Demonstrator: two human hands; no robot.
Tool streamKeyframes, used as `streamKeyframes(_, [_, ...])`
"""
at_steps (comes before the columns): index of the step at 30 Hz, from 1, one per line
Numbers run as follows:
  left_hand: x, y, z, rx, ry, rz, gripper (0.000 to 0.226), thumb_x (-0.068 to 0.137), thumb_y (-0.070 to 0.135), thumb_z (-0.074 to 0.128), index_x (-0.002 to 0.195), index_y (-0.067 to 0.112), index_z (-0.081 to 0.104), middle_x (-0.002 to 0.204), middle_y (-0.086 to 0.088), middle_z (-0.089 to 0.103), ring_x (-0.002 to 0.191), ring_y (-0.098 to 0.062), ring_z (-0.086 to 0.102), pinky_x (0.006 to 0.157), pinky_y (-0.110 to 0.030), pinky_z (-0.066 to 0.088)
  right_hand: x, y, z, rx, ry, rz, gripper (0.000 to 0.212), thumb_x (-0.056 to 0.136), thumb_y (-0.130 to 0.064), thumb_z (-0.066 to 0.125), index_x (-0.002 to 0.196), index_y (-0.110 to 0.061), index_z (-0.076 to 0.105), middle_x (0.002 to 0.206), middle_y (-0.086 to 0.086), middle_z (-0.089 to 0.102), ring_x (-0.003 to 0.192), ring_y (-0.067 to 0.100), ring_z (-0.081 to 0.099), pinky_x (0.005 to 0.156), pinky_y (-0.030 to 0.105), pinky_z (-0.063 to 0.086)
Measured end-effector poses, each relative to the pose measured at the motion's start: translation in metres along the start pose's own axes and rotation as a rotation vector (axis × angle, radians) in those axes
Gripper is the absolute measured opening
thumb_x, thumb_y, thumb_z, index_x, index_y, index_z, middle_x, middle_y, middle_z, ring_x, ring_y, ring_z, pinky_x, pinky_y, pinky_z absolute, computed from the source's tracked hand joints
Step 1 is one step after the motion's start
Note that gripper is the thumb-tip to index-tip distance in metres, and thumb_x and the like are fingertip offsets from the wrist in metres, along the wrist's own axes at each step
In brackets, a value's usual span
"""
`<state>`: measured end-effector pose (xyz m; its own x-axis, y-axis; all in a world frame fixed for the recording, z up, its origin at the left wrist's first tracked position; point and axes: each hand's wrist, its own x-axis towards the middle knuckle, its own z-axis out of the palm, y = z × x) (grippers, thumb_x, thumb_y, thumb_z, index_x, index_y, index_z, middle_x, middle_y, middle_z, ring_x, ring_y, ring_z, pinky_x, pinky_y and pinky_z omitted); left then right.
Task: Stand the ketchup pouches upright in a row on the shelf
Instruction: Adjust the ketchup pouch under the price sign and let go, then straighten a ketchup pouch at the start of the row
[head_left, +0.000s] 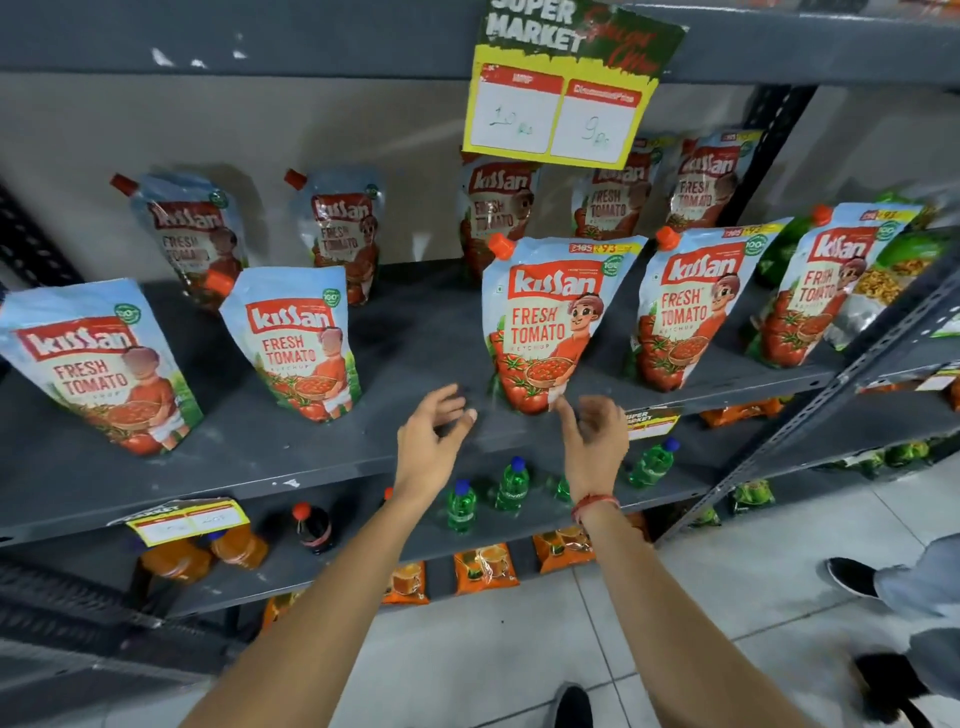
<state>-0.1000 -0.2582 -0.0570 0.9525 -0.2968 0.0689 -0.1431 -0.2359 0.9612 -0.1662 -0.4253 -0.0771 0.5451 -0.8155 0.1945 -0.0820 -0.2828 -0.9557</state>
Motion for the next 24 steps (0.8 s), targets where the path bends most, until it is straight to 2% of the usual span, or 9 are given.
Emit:
streamKeyframes(3, [-0.012, -0.014, -0.041, -0.048, 0.172, 0.056, 0.019, 0.089, 0.021, 0.059, 0.108, 0.017, 0.062, 0.093, 0.002, 0.068, 0.084, 0.008, 0.062, 0.081, -0.008, 0.046, -0.034, -0.011, 0.022, -0.075, -0.010, -0.182, 0.015, 0.086, -0.016, 0.065, 0.093, -0.003, 0.061, 0.094, 0.006, 0.050, 0.074, 0.017, 0.054, 0.073, 0.036, 0.050])
streamKeyframes(6, [-0.016, -0.026, -0.087, 0.002, 0.405, 0.107, 0.007, 0.089, 0.015, 0.057, 0.095, 0.018, 0.060, 0.086, 0.000, 0.065, 0.077, 0.008, 0.060, 0.074, -0.008, 0.045, -0.052, -0.029, 0.056, -0.067, -0.231, -0.246, 0.018, 0.086, -0.019, 0.066, 0.097, -0.006, 0.061, 0.097, 0.003, 0.049, 0.081, 0.020, 0.055, 0.075, 0.029, 0.049])
streamKeyframes(9, [-0.006, -0.037, -0.125, 0.025, 0.507, 0.048, 0.025, 0.085, 0.007, 0.060, 0.109, 0.010, 0.052, 0.106, -0.010, 0.060, 0.092, -0.006, 0.058, 0.084, -0.025, 0.048, -0.056, -0.048, 0.094, -0.105, -0.487, -0.164, 0.043, 0.080, -0.029, 0.073, 0.115, -0.011, 0.056, 0.106, 0.005, 0.049, 0.093, 0.015, 0.052, 0.086, 0.022, 0.046])
streamKeyframes(12, [0.014, -0.051, -0.158, 0.123, 0.361, -0.061, 0.069, 0.081, 0.011, 0.068, 0.139, 0.008, 0.031, 0.143, -0.012, 0.040, 0.125, -0.022, 0.044, 0.102, -0.035, 0.039, -0.058, -0.067, 0.129, -0.083, -0.734, -0.009, 0.069, 0.077, -0.035, 0.074, 0.135, -0.016, 0.041, 0.126, 0.006, 0.047, 0.110, 0.017, 0.049, 0.095, 0.029, 0.044])
streamKeyframes(14, [0.026, -0.055, -0.170, 0.149, 0.207, -0.103, 0.084, 0.080, 0.014, 0.070, 0.146, 0.009, 0.018, 0.151, -0.011, 0.031, 0.136, -0.024, 0.034, 0.109, -0.035, 0.032, -0.059, -0.077, 0.148, -0.063, -0.824, 0.033, 0.078, 0.078, -0.033, 0.074, 0.142, -0.017, 0.032, 0.135, 0.006, 0.044, 0.120, 0.020, 0.047, 0.098, 0.030, 0.043])
streamKeyframes(16, [0.036, -0.056, -0.175, 0.128, 0.093, -0.114, 0.084, 0.081, 0.016, 0.069, 0.147, 0.011, 0.017, 0.151, -0.010, 0.033, 0.137, -0.024, 0.033, 0.108, -0.033, 0.030, -0.059, -0.082, 0.163, -0.042, -0.872, 0.036, 0.078, 0.079, -0.028, 0.073, 0.143, -0.016, 0.029, 0.136, 0.004, 0.044, 0.122, 0.020, 0.047, 0.101, 0.034, 0.044])
streamKeyframes(18, [0.040, -0.055, -0.175, 0.099, 0.037, -0.107, 0.075, 0.081, 0.017, 0.069, 0.143, 0.012, 0.026, 0.145, -0.010, 0.042, 0.133, -0.025, 0.040, 0.106, -0.033, 0.032, -0.058, -0.084, 0.172, -0.052, -0.912, 0.013, 0.066, 0.081, -0.025, 0.071, 0.137, -0.015, 0.038, 0.132, 0.003, 0.050, 0.118, 0.019, 0.051, 0.102, 0.036, 0.044])
streamKeyframes(21, [0.036, -0.057, -0.171, 0.151, 0.050, -0.101, 0.061, 0.081, 0.022, 0.069, 0.134, 0.011, 0.040, 0.133, -0.011, 0.054, 0.123, -0.026, 0.050, 0.099, -0.032, 0.037, -0.058, -0.080, 0.172, -0.051, -0.934, 0.001, 0.049, 0.084, -0.022, 0.069, 0.126, -0.012, 0.046, 0.121, 0.004, 0.058, 0.113, 0.019, 0.055, 0.100, 0.031, 0.043])
streamKeyframes(24, [0.028, -0.057, -0.165, 0.207, 0.076, -0.076, 0.052, 0.081, 0.024, 0.069, 0.126, 0.010, 0.047, 0.123, -0.011, 0.061, 0.114, -0.025, 0.055, 0.093, -0.028, 0.039, -0.055, -0.074, 0.162, -0.038, -0.920, 0.000, 0.046, 0.084, -0.021, 0.068, 0.124, -0.010, 0.048, 0.118, 0.007, 0.059, 0.113, 0.020, 0.055, 0.098, 0.026, 0.041])
